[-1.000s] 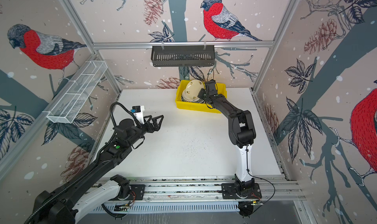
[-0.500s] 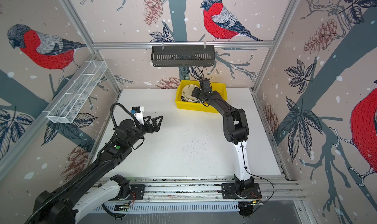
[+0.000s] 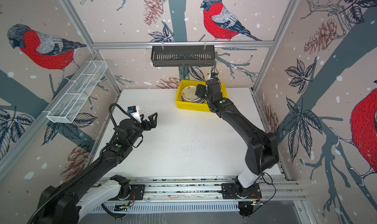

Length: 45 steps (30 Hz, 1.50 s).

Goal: Place the plates into the plastic bin on the countertop
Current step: Place the plate in the plastic bin, then reset both arms

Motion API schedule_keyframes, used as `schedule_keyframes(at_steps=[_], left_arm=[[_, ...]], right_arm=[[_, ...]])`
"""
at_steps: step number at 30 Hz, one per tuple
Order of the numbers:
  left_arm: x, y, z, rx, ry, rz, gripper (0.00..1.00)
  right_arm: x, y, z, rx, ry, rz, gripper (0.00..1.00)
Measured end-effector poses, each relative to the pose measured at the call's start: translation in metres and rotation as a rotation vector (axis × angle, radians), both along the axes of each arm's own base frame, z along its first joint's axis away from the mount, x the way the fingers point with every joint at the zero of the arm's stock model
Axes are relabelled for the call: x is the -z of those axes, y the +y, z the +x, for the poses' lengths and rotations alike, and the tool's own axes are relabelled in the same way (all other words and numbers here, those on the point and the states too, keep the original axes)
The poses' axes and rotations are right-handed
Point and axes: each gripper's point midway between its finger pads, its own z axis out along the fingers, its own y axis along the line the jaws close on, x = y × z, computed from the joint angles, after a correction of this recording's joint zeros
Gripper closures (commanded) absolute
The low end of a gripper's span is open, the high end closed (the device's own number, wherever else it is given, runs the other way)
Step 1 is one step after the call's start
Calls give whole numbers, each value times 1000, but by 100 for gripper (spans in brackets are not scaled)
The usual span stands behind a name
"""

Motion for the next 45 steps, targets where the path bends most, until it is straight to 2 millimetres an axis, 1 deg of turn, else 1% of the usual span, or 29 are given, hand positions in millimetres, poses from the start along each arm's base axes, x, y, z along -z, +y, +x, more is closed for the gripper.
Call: schedule_keyframes(at_steps=[1,4,6,7,10,14,17,19,22,24,28,30,33,35,37,39,40,42,45], left_arm=[[3,11,2,-46,-11,19,3],[18,37,3,-142,-29,87,3],[26,49,1,-186,-40,131,3],[29,54,1,-205,-46,156,3],[34,66,-1,-249,-75,221,3],[48,89,-6,-357,-77,289,3],[71,104,-12,-408,-51,345,3],[86,111,-13,-428,-26,390,3],[99,122,-10,-480,-3,447,3],[104,127,-7,-503,10,468,3],[92,130,4,-515,-34,474,3],[90,129,5,-509,-50,485,3],[90,123,8,-464,-65,494,3],[92,117,10,-425,-83,483,3],[106,116,7,-400,-74,487,3],[121,119,2,-388,-46,493,3],[123,123,2,-401,-46,486,3],[116,123,5,-403,-70,470,3],[101,117,19,-372,-121,444,3]], right_arm=[[4,-17,-12,40,-25,-21,1],[18,-66,-43,155,-97,-45,1],[28,-95,-58,226,-141,-50,1],[37,-109,-66,267,-156,-59,1],[58,-131,-83,326,-174,-61,1],[72,-158,-102,428,-232,-85,1],[89,-176,-114,490,-248,-127,1],[93,-192,-121,553,-253,-149,1],[91,-207,-129,620,-273,-155,1],[94,-213,-135,641,-277,-173,1],[117,-230,-154,696,-254,-236,1],[124,-242,-161,734,-242,-258,1],[134,-256,-169,780,-235,-264,1],[140,-261,-170,793,-221,-270,1],[144,-262,-168,790,-213,-274,1],[148,-261,-165,783,-208,-276,1],[150,-263,-165,789,-203,-279,1],[154,-270,-165,809,-193,-282,1],[159,-282,-164,838,-189,-259,1]])
